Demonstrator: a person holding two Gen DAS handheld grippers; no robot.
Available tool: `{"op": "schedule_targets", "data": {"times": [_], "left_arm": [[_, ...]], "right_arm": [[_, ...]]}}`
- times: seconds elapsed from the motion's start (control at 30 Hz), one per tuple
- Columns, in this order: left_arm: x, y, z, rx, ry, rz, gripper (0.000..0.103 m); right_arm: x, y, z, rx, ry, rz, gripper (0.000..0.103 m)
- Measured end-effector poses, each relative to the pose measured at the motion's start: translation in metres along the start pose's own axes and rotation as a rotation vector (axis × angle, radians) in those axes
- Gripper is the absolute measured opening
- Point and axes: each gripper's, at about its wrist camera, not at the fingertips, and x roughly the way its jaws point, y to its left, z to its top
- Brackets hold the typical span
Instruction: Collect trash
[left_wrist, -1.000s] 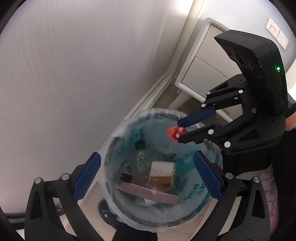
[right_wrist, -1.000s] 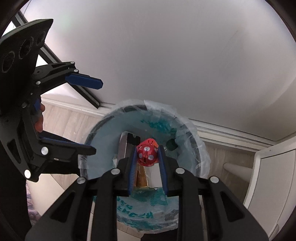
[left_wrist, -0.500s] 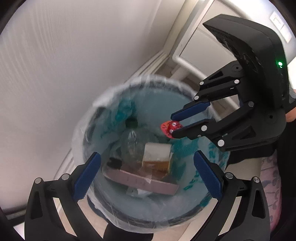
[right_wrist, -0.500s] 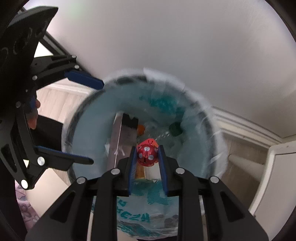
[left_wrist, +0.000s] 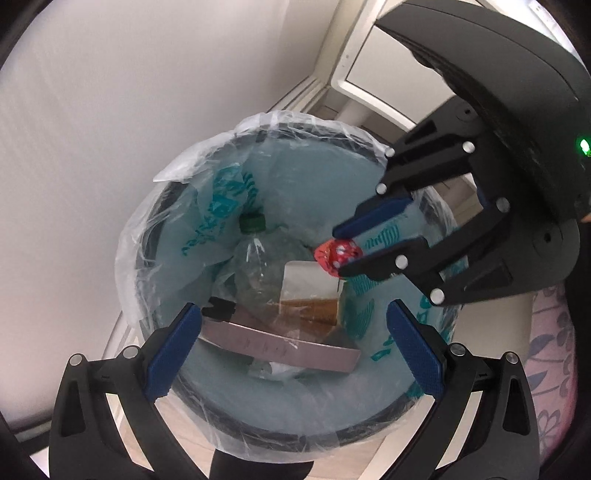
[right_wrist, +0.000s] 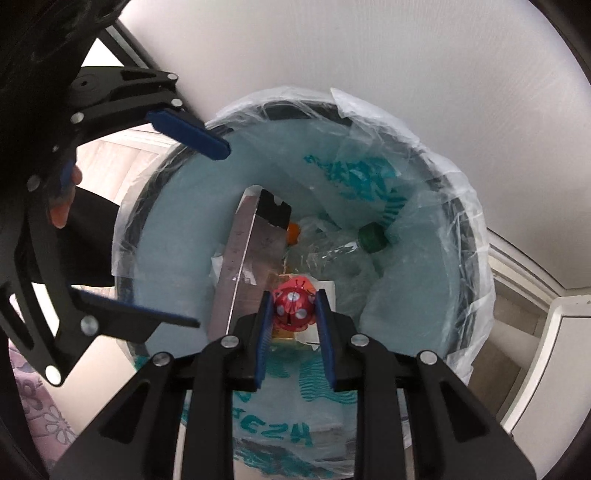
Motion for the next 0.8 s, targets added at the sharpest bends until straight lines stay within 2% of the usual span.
{"op": "schedule_targets", "data": {"times": [0.07,0.23,0.33,0.47,0.6,0.8], "left_arm": [[-0.002,-0.001,-0.001,0.002,-0.005,0.002,0.097],[-0.011,-0.002,0.001,-0.004,-0.028,0.002,0.097],[-0.018,-0.005,0.003,0.004,-0.053,0.009,0.097],[-0.029,-0.008,0.004,-0.014,-0.102,0.022,0.097],[-0.043,-0.009,0.008,-0.039,-0.184,0.072,0.097],[-0.056,-0.002,0.017,-0.119,-0.242,0.138,0.097]], "right_arm": [[0.001,0.001,0.0,-0.002,-0.011,-0.024,0.065],[-0.004,0.0,0.0,-0.016,-0.04,-0.067,0.091],[-0.008,-0.001,-0.001,-0.03,-0.059,-0.096,0.095],[-0.015,-0.005,-0.001,-0.041,-0.078,-0.14,0.096],[-0.022,-0.012,-0.001,-0.016,-0.09,-0.155,0.096],[-0.028,-0.015,-0.001,-0.007,-0.096,-0.181,0.096]]}}
